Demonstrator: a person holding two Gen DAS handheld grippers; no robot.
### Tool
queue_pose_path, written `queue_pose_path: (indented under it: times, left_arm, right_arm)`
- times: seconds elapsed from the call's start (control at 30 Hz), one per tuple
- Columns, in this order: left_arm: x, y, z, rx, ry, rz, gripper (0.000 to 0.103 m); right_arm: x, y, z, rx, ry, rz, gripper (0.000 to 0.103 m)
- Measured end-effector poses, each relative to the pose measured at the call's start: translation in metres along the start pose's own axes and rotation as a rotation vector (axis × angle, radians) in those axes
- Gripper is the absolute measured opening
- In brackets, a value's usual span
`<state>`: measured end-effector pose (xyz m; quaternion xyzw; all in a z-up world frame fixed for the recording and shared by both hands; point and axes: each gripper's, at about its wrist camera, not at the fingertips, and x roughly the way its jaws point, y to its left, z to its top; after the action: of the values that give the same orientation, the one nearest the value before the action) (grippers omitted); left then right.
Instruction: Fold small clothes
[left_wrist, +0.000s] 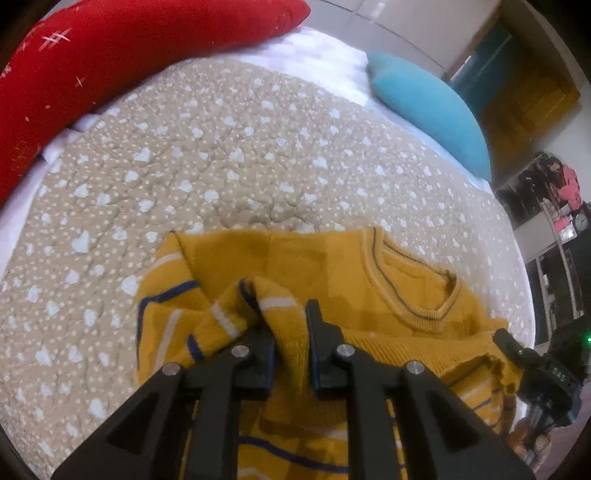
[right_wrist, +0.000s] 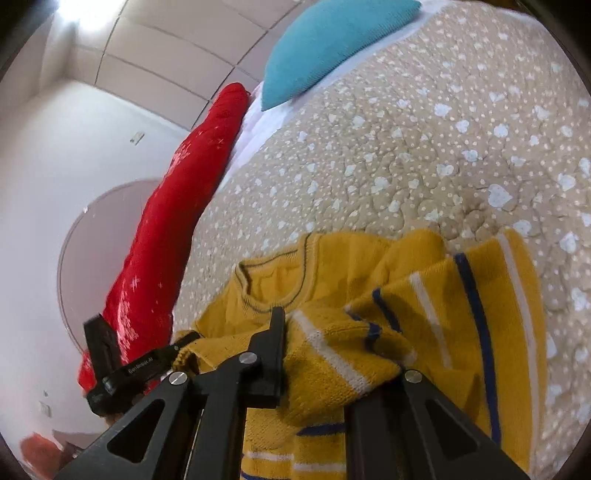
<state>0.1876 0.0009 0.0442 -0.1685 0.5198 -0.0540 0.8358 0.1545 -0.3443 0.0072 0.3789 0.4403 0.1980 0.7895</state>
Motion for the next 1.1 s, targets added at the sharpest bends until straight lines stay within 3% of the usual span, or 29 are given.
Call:
queue_pose_path:
  times: [0.1, 0.27, 0.4, 0.47, 0.6, 0.73, 0.9, 1.0, 1.1]
  left_arm:
    - [0.003, 0.005, 0.007, -0.029, 0.010, -0.032, 0.019]
    - [0.005, 0.014, 0.015, -0.092, 0.012, -0.097, 0.040]
    - [-0.003, 0.023, 0.022, -0.127, -0.046, -0.083, 0.055]
    - [-0.005, 0.030, 0.026, -0.157, -0.068, -0.033, 0.068]
    - [-0.002, 0.046, 0.031, -0.188, -0.058, 0.016, 0.068]
    - [-0.013, 0.060, 0.030, -0.214, -0.067, 0.027, 0.068]
    - [-0.038, 0.069, 0.016, -0.179, -0.080, 0.048, 0.068]
    - [-0.054, 0.071, -0.001, -0.128, -0.084, 0.074, 0.071]
    - [-0.065, 0.073, -0.022, -0.086, -0.076, 0.072, 0.073]
  right_arm:
    - [0.007, -0.011, 0.009, 0.058, 0.011, 0.028, 0.012]
    - [0.013, -0.028, 0.019, 0.154, 0.020, 0.085, 0.015]
    - [0.014, -0.033, 0.022, 0.185, 0.025, 0.121, 0.020]
    - [0.013, -0.035, 0.025, 0.202, 0.030, 0.146, 0.028]
    - [0.015, -0.041, 0.036, 0.261, 0.050, 0.215, 0.054]
    - [0.022, -0.051, 0.050, 0.377, 0.063, 0.251, 0.061]
    - [-0.011, -0.064, 0.061, 0.466, -0.069, 0.288, 0.084]
    - [-0.045, -0.066, 0.058, 0.442, -0.143, 0.236, 0.086]
    - [-0.076, -0.056, 0.044, 0.314, -0.130, 0.091, 0.087]
